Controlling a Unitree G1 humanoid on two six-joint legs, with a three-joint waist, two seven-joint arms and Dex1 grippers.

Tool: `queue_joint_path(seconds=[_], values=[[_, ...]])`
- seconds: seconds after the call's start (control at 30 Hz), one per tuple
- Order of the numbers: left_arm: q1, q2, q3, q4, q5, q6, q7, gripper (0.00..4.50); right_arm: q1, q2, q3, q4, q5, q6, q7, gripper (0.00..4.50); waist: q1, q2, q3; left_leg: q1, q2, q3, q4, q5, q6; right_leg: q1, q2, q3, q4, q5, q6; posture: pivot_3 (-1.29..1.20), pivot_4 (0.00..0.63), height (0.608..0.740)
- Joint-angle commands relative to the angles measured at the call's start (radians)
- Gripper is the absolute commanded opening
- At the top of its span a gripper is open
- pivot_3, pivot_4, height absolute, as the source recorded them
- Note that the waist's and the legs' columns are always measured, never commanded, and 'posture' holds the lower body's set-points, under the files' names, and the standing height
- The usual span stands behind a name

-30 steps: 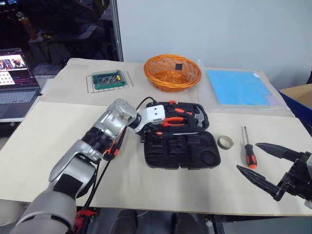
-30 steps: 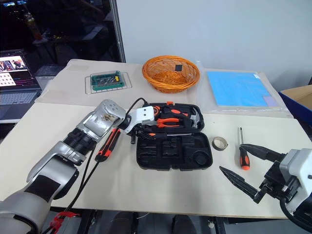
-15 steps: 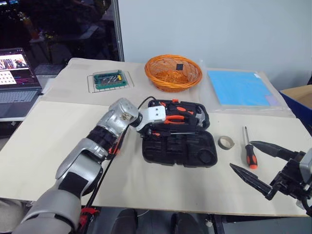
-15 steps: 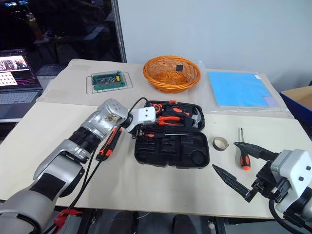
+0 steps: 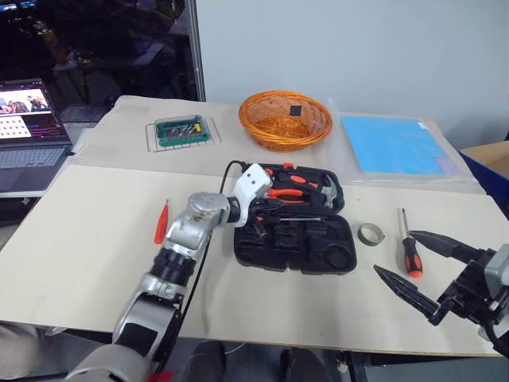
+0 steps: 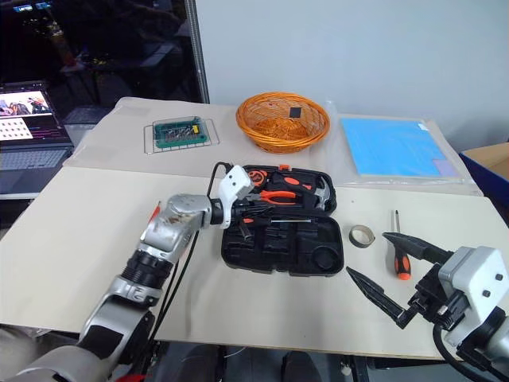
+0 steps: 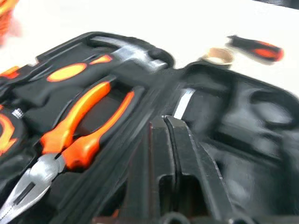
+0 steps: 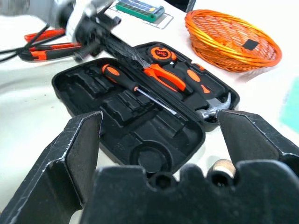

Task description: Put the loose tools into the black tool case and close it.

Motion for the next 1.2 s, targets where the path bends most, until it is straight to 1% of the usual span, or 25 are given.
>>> queue_joint_path(seconds=[0.03,0.13,0.23,0.3,0.37,0.4,0.5,0.57,0.6,0.63,0.7,0.73,0.77,0.83,0.87,0.9,0.97,1.0,1.03,1.1,1.13,1.17,1.2], values=[[0.036,0.000,-0.047,0.039,0.071,-0.020,0.079,0.09,0.006,0.005,-0.016,-0.001,-0.002,-0.024,-0.003,4.50,-0.002,0.000,0.000,0.000,0.000,0.000,0.000,0.000,0.000,0.000,0.000,0.000,0.000,0.000,0.000,0.00,0.150,0.740],[0.067,0.042,-0.123,0.060,0.119,-0.008,0.044,0.09,0.017,0.009,-0.005,0.005,-0.017,-0.030,0.001,4.50,-0.002,0.000,-0.001,0.003,0.000,-0.001,0.000,0.000,0.000,0.003,0.000,0.000,-0.001,0.000,0.000,0.00,0.150,0.740],[0.068,0.088,-0.194,0.101,0.173,-0.033,0.011,0.09,0.024,0.007,0.005,0.016,-0.036,-0.022,-0.003,4.50,-0.005,0.001,-0.006,0.007,0.000,0.000,-0.001,0.000,0.000,0.008,0.000,0.000,-0.002,-0.007,-0.004,0.00,0.150,0.740],[0.059,0.097,-0.200,0.122,0.181,-0.075,0.012,0.09,0.017,0.004,0.015,0.023,-0.050,-0.003,-0.025,4.50,-0.007,0.004,-0.010,0.010,0.000,0.000,-0.002,-0.001,-0.001,0.010,0.000,0.000,-0.003,-0.008,-0.005,0.00,0.150,0.740],[0.051,0.087,-0.156,0.115,0.145,-0.130,0.015,0.09,-0.005,0.010,0.036,0.036,-0.104,0.003,-0.078,4.50,-0.011,0.006,-0.013,0.013,0.001,0.001,-0.002,-0.002,-0.003,0.011,-0.001,0.000,-0.002,-0.008,-0.005,0.00,0.150,0.740],[0.052,0.080,-0.129,0.097,0.118,-0.161,0.012,0.09,-0.008,0.011,0.043,0.041,-0.113,0.013,-0.094,4.50,-0.012,0.008,-0.014,0.015,0.001,0.001,-0.002,-0.005,-0.007,0.011,-0.001,0.000,-0.002,-0.008,-0.005,0.00,0.150,0.740],[0.058,0.068,-0.008,-0.001,-0.023,-0.190,-0.043,0.09,-0.021,0.000,0.071,0.033,-0.107,0.051,-0.123,4.50,-0.014,0.009,-0.014,0.014,0.001,0.001,-0.003,-0.005,-0.008,0.011,-0.001,0.000,-0.002,-0.008,-0.005,0.00,0.150,0.740],[0.066,0.088,0.053,-0.097,-0.109,-0.129,-0.086,0.09,-0.041,-0.019,0.078,0.040,-0.099,0.081,-0.138,4.50,-0.015,0.010,-0.011,0.012,0.001,0.001,-0.003,-0.004,-0.006,0.009,-0.001,0.000,-0.001,-0.008,-0.006,0.00,0.150,0.740],[0.064,0.099,0.090,-0.128,-0.143,-0.091,-0.084,0.09,-0.054,-0.040,0.093,0.037,-0.121,0.092,-0.145,4.50,-0.015,0.010,-0.010,0.010,0.001,0.001,-0.003,-0.004,-0.005,0.008,-0.001,0.000,-0.001,-0.007,-0.006,0.00,0.150,0.740],[0.071,0.105,0.108,-0.166,-0.168,-0.052,-0.080,0.09,-0.060,-0.046,0.088,0.040,-0.127,0.085,-0.137,4.50,-0.013,0.010,-0.010,0.009,0.001,0.001,-0.003,-0.001,0.000,0.006,-0.001,0.000,-0.001,-0.007,-0.006,0.00,0.150,0.740],[0.095,0.114,0.132,-0.237,-0.201,0.007,-0.061,0.09,-0.079,-0.048,0.072,0.047,-0.067,0.071,-0.097,4.50,-0.009,0.010,-0.010,0.007,0.000,0.000,-0.003,-0.001,0.000,0.006,-0.001,0.000,-0.002,-0.007,-0.006,0.00,0.150,0.740],[0.114,0.119,0.134,-0.285,-0.221,0.040,-0.063,0.58,-0.083,-0.046,0.048,0.053,-0.036,0.057,-0.071,4.50,-0.008,0.010,-0.010,0.007,0.000,0.000,-0.003,-0.001,0.000,0.006,-0.001,0.000,-0.002,-0.007,-0.006,0.00,0.150,0.740],[0.132,0.127,0.136,-0.328,-0.243,0.069,-0.069,0.70,-0.082,-0.054,0.027,0.062,-0.002,0.063,-0.042,4.50,-0.006,0.010,-0.010,0.007,0.000,0.000,-0.003,-0.001,0.000,0.007,-0.001,0.000,-0.002,-0.007,-0.006,0.00,0.150,0.740],[0.164,0.149,0.153,-0.419,-0.295,0.143,-0.071,1.47,-0.087,-0.090,-0.024,0.098,0.069,0.113,-0.010,4.50,-0.001,0.011,-0.010,0.006,-0.001,0.000,-0.003,-0.002,0.001,0.007,-0.001,0.000,-0.003,-0.007,-0.005,0.00,0.150,0.740],[0.183,0.169,0.161,-0.463,-0.320,0.171,-0.082,1.84,-0.095,-0.111,-0.040,0.124,0.081,0.135,-0.004,4.50,0.000,0.010,-0.010,0.006,-0.001,0.000,-0.003,-0.002,0.001,0.008,-0.001,0.000,-0.002,-0.007,-0.005,0.00,0.150,0.740],[0.196,0.197,0.174,-0.487,-0.338,0.189,-0.095,2.12,-0.107,-0.134,-0.041,0.137,0.088,0.152,-0.007,4.50,-0.001,0.009,-0.009,0.006,-0.002,0.000,-0.003,-0.002,0.001,0.008,-0.001,0.001,-0.003,-0.007,-0.005,0.00,0.150,0.740],[0.228,0.249,0.188,-0.535,-0.357,0.235,-0.096,2.88,-0.115,-0.168,-0.039,0.159,0.089,0.170,0.005,4.50,-0.002,0.008,-0.009,0.006,-0.001,-0.001,-0.003,-0.002,0.001,0.007,-0.001,0.001,-0.003,-0.007,-0.006,0.00,0.150,0.740],[0.252,0.274,0.197,-0.573,-0.376,0.264,-0.096,3.23,-0.133,-0.183,-0.029,0.170,0.083,0.187,-0.016,4.50,-0.003,0.008,-0.009,0.006,-0.001,-0.001,-0.003,-0.002,0.001,0.007,0.000,0.001,-0.003,-0.008,-0.006,0.00,0.150,0.740],[0.274,0.293,0.201,-0.615,-0.401,0.292,-0.097,3.49,-0.141,-0.193,-0.023,0.175,0.084,0.199,-0.023,4.50,-0.004,0.009,-0.009,0.007,-0.001,-0.001,-0.003,-0.002,0.001,0.007,0.000,0.001,-0.003,-0.008,-0.005,0.00,0.150,0.740],[0.305,0.339,0.230,-0.678,-0.472,0.328,-0.138,4.21,-0.181,-0.211,0.030,0.202,0.033,0.242,-0.102,4.50,-0.008,0.009,-0.009,0.008,0.000,-0.001,-0.003,-0.002,0.001,0.008,0.000,0.001,-0.002,-0.009,-0.005,0.00,0.150,0.740],[0.312,0.346,0.234,-0.703,-0.497,0.341,-0.140,4.44,-0.186,-0.214,0.038,0.221,0.008,0.249,-0.119,4.50,-0.010,0.009,-0.009,0.008,0.000,-0.001,-0.003,-0.002,0.001,0.008,-0.001,0.001,-0.003,-0.009,-0.005,0.00,0.150,0.740],[0.316,0.362,0.246,-0.727,-0.537,0.359,-0.158,4.44,-0.195,-0.218,0.059,0.248,-0.039,0.251,-0.149,4.50,-0.008,0.009,-0.008,0.008,0.000,0.000,-0.003,-0.002,0.001,0.008,-0.001,0.001,-0.003,-0.009,-0.005,0.00,0.150,0.740],[0.317,0.360,0.241,-0.758,-0.565,0.381,-0.148,4.44,-0.189,-0.220,0.056,0.282,-0.072,0.238,-0.145,4.50,-0.004,0.008,-0.008,0.007,-0.001,0.000,-0.003,-0.002,0.001,0.008,-0.001,0.001,-0.003,-0.009,-0.005,0.00,0.150,0.740]])
